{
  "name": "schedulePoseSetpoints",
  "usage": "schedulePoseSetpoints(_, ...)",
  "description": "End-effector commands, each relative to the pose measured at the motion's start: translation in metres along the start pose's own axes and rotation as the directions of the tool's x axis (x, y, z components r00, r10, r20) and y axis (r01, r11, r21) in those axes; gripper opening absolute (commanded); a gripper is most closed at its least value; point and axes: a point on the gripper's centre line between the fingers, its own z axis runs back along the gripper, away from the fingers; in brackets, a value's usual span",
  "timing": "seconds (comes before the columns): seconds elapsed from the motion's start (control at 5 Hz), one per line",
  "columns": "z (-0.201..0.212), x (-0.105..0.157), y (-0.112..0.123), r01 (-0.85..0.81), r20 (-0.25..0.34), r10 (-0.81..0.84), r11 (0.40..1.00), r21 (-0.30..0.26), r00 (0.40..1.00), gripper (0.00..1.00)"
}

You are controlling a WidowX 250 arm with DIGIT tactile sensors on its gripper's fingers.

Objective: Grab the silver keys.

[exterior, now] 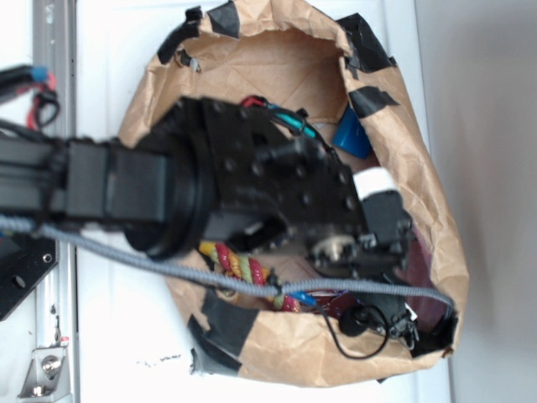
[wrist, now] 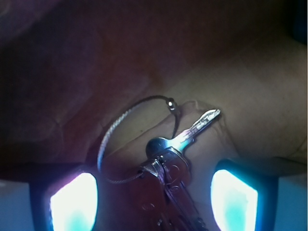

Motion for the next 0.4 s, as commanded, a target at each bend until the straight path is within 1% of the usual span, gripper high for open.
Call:
schedulePoseSetpoints(0.0, 0.0159, 0.0108, -0.0188, 0.067, 0.128, -0.055, 0.994, -0.091, 0.99, 1.0)
schedulePoseSetpoints(0.2, 0.0062, 0.0081, -0.0212, 0.072, 0.127, -0.062, 0.995, -0.07, 0.99, 1.0)
